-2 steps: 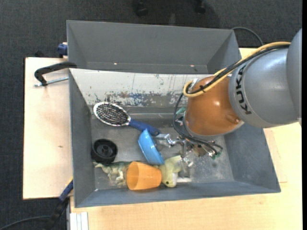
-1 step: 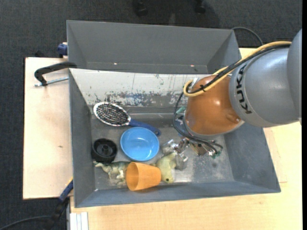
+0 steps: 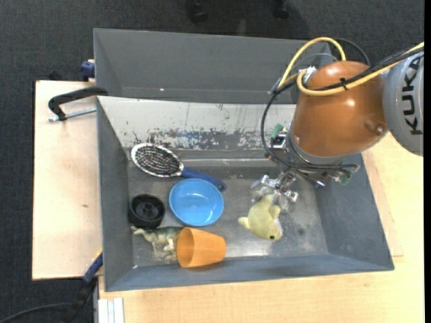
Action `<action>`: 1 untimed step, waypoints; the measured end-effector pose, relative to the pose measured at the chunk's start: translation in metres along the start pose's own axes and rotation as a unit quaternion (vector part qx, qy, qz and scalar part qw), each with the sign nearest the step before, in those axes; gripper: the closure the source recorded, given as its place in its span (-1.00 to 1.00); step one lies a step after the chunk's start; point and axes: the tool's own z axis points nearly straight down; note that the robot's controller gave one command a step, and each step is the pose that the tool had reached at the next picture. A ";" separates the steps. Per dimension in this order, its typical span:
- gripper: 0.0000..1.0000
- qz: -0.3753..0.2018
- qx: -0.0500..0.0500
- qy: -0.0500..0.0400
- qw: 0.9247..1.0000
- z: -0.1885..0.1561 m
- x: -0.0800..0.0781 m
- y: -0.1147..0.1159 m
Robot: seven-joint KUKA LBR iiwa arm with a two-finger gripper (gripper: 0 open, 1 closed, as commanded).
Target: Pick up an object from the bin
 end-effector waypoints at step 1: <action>1.00 -0.004 0.002 -0.001 1.000 -0.147 -0.006 -0.023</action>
Offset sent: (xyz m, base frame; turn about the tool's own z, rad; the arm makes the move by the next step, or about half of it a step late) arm 0.0182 -0.0088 0.1415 -0.0111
